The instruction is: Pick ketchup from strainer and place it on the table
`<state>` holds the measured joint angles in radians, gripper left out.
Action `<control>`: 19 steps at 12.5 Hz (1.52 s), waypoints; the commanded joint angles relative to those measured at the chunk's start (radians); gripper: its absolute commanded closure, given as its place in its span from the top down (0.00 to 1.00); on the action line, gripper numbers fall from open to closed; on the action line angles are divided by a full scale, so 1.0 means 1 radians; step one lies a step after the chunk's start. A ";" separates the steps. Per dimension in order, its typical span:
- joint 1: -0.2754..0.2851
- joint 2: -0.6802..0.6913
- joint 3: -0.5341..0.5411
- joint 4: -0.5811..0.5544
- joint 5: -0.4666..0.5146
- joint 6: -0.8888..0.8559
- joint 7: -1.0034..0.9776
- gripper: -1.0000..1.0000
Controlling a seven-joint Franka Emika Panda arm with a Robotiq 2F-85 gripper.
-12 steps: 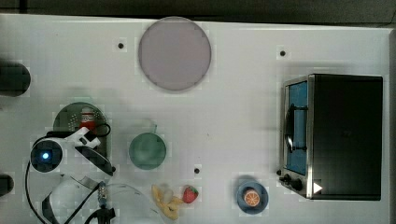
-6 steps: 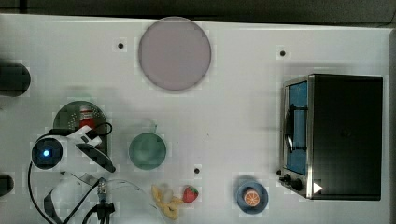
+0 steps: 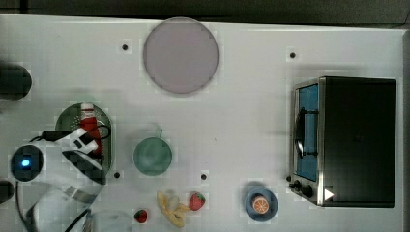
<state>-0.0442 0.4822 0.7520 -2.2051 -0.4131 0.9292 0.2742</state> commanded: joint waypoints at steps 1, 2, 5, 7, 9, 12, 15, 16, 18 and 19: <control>-0.021 -0.165 0.072 0.044 0.152 -0.099 0.046 0.60; -0.026 -0.202 0.075 0.063 0.226 -0.130 0.045 0.60; -0.054 -0.270 0.058 0.148 0.326 -0.257 0.039 0.60; -0.079 -0.283 0.032 0.228 0.326 -0.366 -0.012 0.60; -0.104 -0.283 -0.007 0.305 0.326 -0.480 -0.103 0.60; -0.146 -0.287 -0.098 0.369 0.323 -0.575 -0.212 0.60; -0.184 -0.303 -0.212 0.367 0.320 -0.575 -0.309 0.60; -0.193 -0.305 -0.253 0.367 0.317 -0.575 -0.370 0.60; -0.204 -0.305 -0.337 0.365 0.316 -0.573 -0.483 0.60; -0.207 -0.305 -0.377 0.361 0.316 -0.573 -0.539 0.60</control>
<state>-0.2114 0.1987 0.3811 -1.8545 -0.1059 0.3604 -0.1337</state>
